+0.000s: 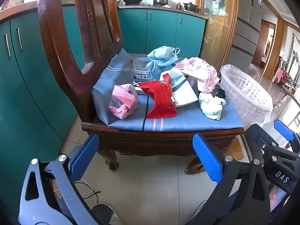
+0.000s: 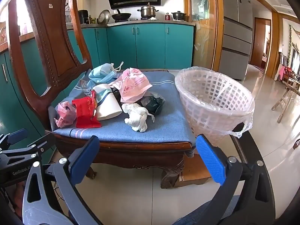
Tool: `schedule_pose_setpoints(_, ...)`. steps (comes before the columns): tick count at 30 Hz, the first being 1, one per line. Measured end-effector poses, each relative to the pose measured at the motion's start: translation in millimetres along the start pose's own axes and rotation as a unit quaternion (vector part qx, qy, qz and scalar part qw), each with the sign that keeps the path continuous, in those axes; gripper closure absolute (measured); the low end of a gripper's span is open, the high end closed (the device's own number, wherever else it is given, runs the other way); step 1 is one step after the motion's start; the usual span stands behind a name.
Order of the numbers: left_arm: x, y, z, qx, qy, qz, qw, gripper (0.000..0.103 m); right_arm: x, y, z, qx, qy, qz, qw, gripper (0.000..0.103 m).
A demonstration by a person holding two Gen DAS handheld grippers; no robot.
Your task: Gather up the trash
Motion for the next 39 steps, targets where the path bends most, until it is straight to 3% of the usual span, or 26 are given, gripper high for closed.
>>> schedule_pose_setpoints(39, -2, 3, -3, 0.002, 0.005, 0.003, 1.0, 0.003, 0, 0, 6, -0.003, -0.002, -0.002, 1.0, 0.003)
Point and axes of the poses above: each gripper's, at about its wrist camera, not at the fingertips, and y roughly the way its jaws point, z to its left, x to its top, the point moved 8 cm from there along y, roughly the way its jaws point, and after that the axes turned 5 degrees about -z, right-handed, at the moved point
